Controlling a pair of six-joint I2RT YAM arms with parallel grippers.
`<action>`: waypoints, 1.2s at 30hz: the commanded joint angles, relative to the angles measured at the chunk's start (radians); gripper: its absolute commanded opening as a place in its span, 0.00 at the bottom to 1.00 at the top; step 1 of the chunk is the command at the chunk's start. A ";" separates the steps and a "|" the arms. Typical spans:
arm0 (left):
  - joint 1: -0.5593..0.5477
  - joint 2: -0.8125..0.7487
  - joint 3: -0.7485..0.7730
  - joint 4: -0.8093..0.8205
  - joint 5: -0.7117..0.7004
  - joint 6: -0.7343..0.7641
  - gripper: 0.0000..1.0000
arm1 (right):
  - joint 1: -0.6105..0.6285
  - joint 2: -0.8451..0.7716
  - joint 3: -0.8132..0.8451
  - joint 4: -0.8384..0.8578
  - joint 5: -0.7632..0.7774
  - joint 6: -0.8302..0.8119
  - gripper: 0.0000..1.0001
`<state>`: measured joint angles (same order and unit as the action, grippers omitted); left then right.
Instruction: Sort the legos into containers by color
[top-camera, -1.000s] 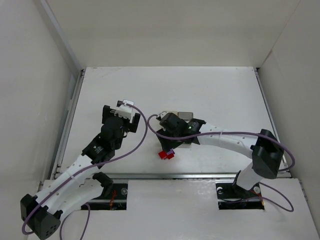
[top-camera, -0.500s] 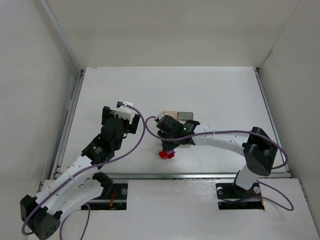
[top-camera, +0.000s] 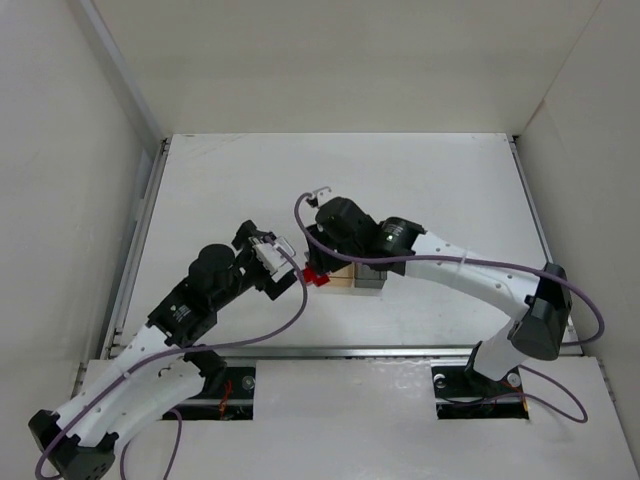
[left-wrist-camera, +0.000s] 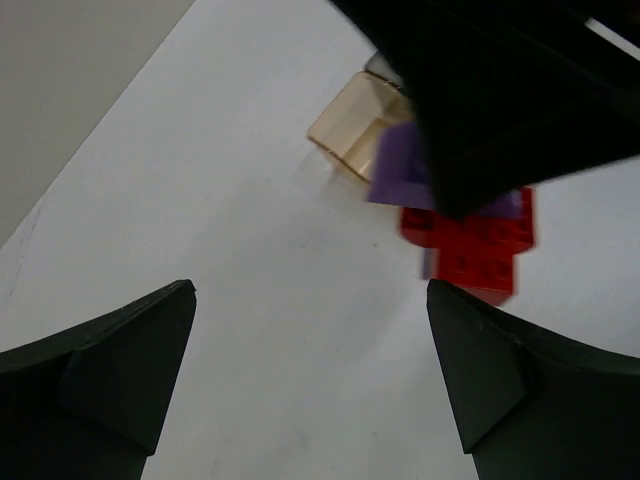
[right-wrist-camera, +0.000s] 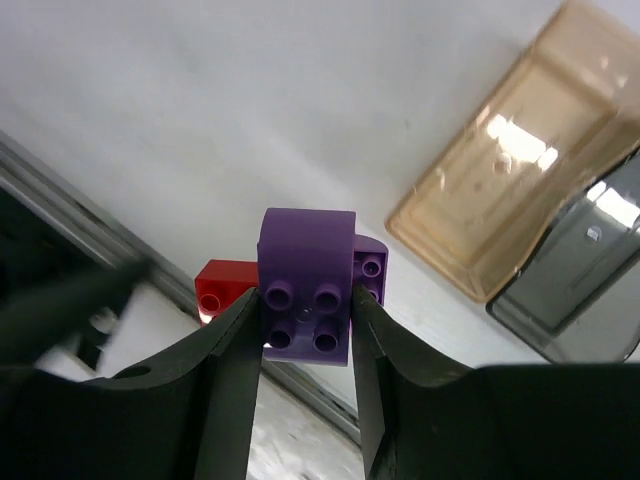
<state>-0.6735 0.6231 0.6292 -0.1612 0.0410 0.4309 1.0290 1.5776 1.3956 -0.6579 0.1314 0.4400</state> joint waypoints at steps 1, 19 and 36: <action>-0.011 0.047 0.090 -0.070 0.264 0.127 1.00 | 0.011 -0.028 0.135 -0.025 0.069 0.043 0.00; -0.020 0.122 0.129 0.012 0.319 0.057 0.48 | 0.011 -0.047 0.166 0.034 0.079 0.074 0.00; -0.020 0.216 0.129 -0.020 0.261 0.083 0.52 | 0.011 -0.068 0.148 0.063 0.070 0.065 0.00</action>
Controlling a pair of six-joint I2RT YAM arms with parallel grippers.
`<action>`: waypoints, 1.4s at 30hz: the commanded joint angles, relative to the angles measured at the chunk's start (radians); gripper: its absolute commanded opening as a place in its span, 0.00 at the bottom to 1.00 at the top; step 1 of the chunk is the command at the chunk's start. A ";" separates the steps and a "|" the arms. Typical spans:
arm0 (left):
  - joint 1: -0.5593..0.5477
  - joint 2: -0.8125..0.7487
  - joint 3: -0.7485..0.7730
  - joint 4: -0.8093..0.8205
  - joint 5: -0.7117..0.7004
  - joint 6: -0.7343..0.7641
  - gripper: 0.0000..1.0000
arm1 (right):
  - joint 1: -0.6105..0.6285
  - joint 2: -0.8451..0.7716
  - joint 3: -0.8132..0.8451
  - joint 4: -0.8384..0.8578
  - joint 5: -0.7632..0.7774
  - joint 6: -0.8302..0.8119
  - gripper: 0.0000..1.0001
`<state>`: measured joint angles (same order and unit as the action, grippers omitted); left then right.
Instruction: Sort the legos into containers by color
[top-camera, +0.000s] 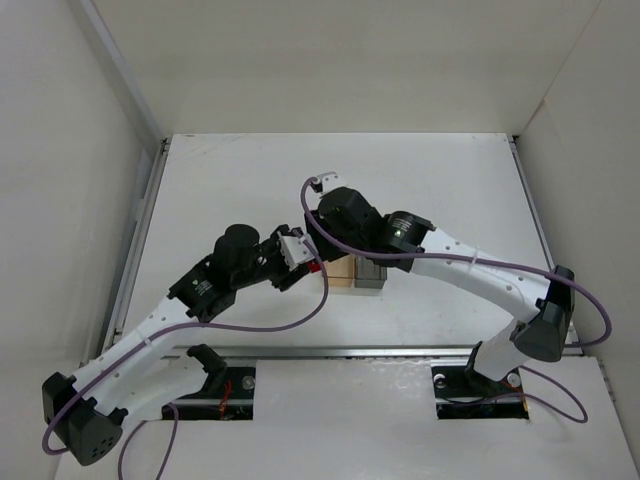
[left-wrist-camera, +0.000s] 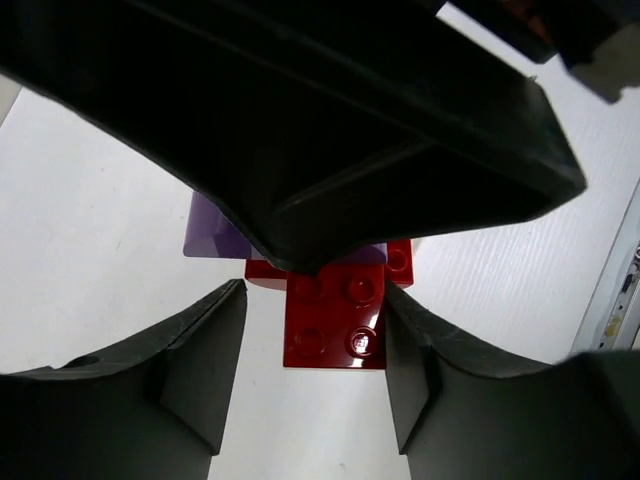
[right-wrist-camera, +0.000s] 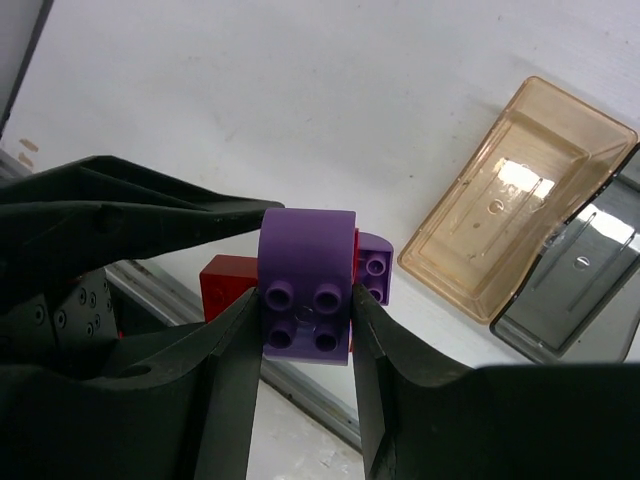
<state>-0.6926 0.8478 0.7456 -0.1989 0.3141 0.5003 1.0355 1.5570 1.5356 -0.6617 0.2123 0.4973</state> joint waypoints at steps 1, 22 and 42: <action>-0.001 -0.009 0.012 0.018 -0.012 0.014 0.50 | 0.005 -0.048 0.008 0.066 -0.011 0.007 0.00; -0.001 0.010 -0.078 0.006 -0.176 -0.120 0.00 | -0.290 -0.022 -0.109 0.158 -0.246 0.041 0.00; -0.001 -0.041 -0.016 0.160 -0.239 -0.256 0.00 | -0.350 0.140 -0.154 0.212 -0.366 -0.051 0.88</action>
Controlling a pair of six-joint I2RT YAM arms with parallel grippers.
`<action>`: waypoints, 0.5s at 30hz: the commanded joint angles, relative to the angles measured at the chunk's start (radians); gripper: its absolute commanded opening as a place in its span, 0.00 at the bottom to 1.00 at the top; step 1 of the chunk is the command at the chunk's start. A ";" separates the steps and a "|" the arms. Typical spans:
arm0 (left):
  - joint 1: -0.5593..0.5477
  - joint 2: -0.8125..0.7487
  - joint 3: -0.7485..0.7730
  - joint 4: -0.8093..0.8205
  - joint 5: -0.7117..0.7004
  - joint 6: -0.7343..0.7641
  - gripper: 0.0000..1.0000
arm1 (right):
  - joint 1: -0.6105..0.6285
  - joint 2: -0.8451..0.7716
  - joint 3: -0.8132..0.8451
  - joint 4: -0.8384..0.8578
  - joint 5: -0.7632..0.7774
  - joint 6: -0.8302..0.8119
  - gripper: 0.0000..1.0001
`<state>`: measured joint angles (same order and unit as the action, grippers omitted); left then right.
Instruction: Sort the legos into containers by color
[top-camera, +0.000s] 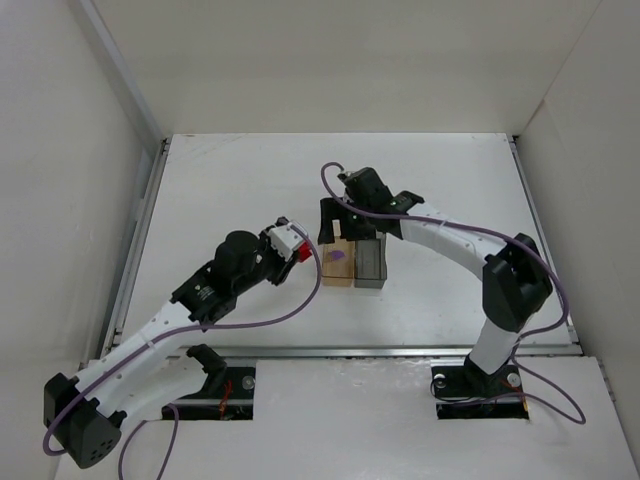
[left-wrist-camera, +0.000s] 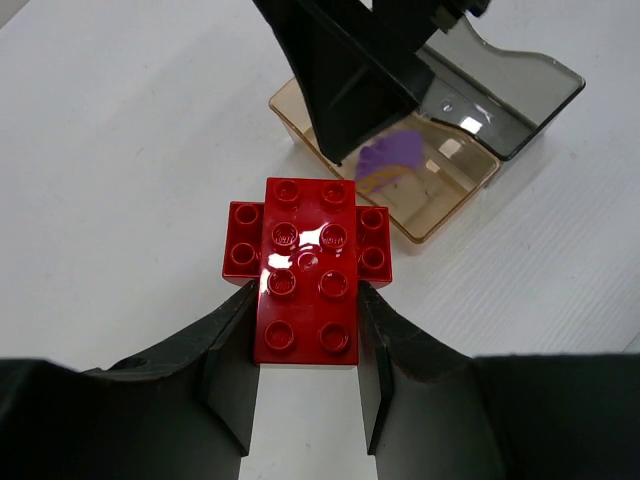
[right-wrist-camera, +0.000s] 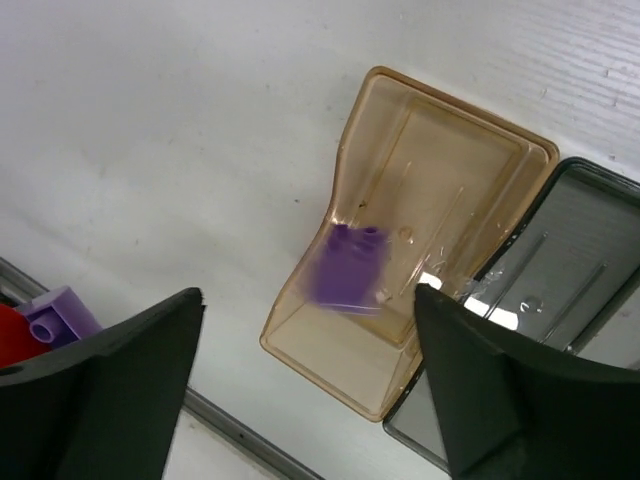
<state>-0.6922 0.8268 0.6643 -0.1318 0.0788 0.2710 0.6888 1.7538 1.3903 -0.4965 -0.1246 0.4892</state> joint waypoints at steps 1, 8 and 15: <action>-0.001 -0.020 0.066 0.103 -0.014 -0.041 0.00 | -0.014 -0.103 -0.032 0.047 -0.029 -0.070 0.94; -0.001 -0.020 0.118 0.248 -0.024 -0.196 0.00 | 0.003 -0.461 -0.264 0.286 -0.150 -0.297 0.95; -0.001 0.026 0.184 0.382 0.070 -0.415 0.00 | 0.147 -0.579 -0.358 0.479 0.080 -0.368 0.92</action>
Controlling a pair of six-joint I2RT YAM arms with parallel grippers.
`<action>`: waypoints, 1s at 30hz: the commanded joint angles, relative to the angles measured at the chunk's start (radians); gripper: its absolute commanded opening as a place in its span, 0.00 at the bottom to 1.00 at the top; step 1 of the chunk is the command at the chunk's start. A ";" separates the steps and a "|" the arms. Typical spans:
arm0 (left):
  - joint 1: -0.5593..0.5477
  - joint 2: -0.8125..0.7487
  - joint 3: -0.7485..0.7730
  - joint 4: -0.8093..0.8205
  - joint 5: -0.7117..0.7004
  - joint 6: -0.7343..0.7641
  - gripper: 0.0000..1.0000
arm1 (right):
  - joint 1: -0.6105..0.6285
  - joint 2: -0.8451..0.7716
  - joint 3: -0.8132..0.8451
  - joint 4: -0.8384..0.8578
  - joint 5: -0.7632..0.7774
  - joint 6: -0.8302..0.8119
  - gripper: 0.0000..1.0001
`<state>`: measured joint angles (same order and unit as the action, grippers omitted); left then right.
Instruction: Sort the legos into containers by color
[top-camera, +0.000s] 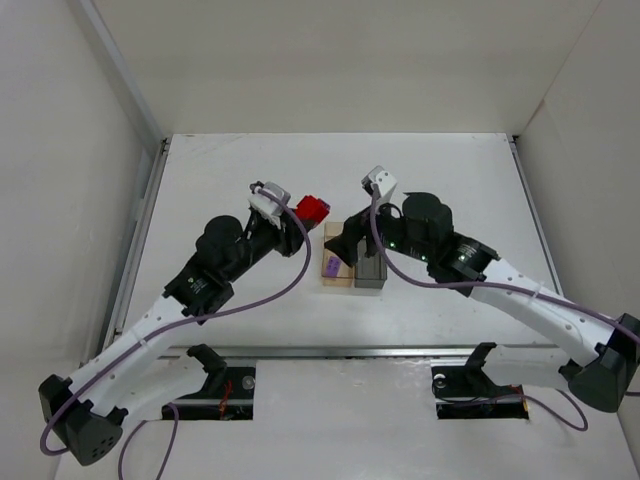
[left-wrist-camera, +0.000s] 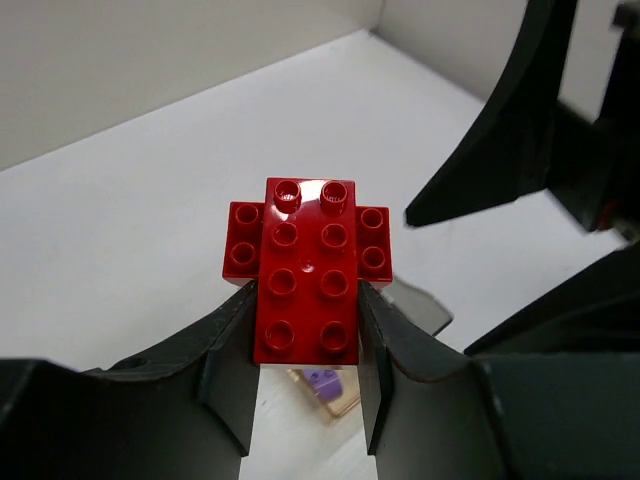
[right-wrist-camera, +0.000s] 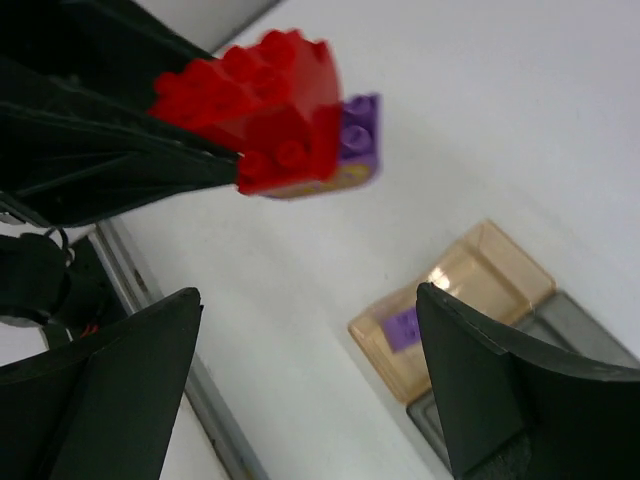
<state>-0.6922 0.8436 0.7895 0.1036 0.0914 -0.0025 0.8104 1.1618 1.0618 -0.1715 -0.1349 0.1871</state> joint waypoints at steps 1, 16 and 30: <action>-0.001 0.018 0.069 0.159 0.105 -0.142 0.00 | 0.026 0.013 -0.040 0.180 0.099 -0.075 0.92; -0.001 0.064 0.099 0.246 0.283 -0.202 0.00 | 0.053 0.003 -0.039 0.397 0.213 -0.117 0.94; 0.008 0.051 0.109 0.205 0.327 0.050 0.00 | -0.116 -0.191 -0.088 0.158 -0.262 -0.291 0.96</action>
<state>-0.6807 0.9283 0.8608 0.2771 0.3477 -0.1047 0.7948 1.0439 0.9558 0.0677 -0.1555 -0.0288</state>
